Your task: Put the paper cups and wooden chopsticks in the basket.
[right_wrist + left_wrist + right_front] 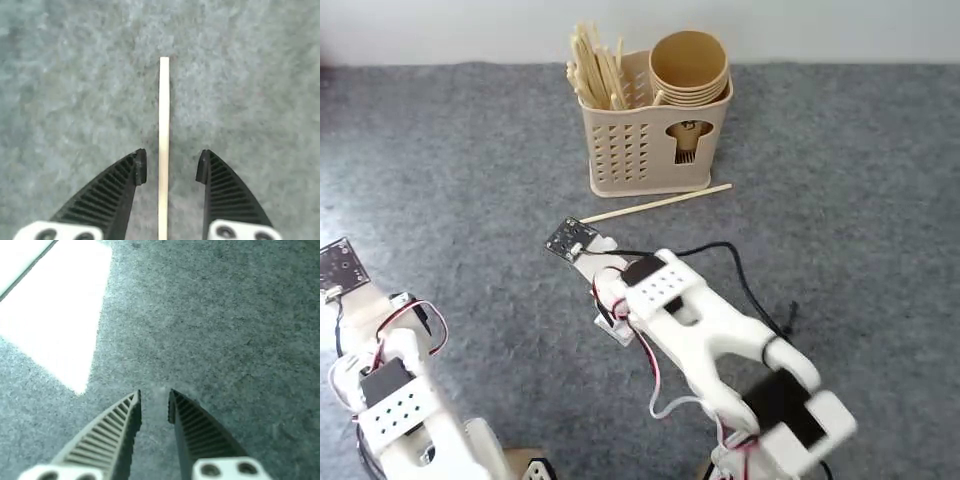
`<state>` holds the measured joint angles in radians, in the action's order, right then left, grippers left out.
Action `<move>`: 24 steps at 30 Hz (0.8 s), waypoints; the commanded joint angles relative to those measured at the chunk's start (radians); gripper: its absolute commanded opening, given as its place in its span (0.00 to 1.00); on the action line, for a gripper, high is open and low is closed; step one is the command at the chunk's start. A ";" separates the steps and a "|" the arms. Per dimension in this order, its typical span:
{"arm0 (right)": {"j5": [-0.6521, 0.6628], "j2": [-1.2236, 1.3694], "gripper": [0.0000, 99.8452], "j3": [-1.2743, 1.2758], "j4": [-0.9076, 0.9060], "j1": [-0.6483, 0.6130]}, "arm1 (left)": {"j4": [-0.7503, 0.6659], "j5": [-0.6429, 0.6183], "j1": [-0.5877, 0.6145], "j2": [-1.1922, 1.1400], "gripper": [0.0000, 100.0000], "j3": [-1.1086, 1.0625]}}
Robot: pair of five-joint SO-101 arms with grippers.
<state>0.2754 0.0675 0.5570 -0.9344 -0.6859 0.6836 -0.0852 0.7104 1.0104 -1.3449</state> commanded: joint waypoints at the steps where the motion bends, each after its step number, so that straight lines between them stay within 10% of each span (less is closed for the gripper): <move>1: -0.017 0.059 0.13 -0.083 0.018 -0.005 | -0.023 -0.003 -0.005 0.012 0.09 0.045; 12: -0.017 0.031 0.01 -0.091 -0.073 -0.007 | -0.023 -0.002 -0.005 0.012 0.09 0.045; 24: -0.015 -0.550 0.01 -0.094 -0.295 0.068 | -0.023 -0.002 -0.005 0.012 0.09 0.045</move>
<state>0.2647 -0.3161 0.4941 -1.2137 -0.6552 0.6836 -0.0852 0.7104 1.0104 -1.3449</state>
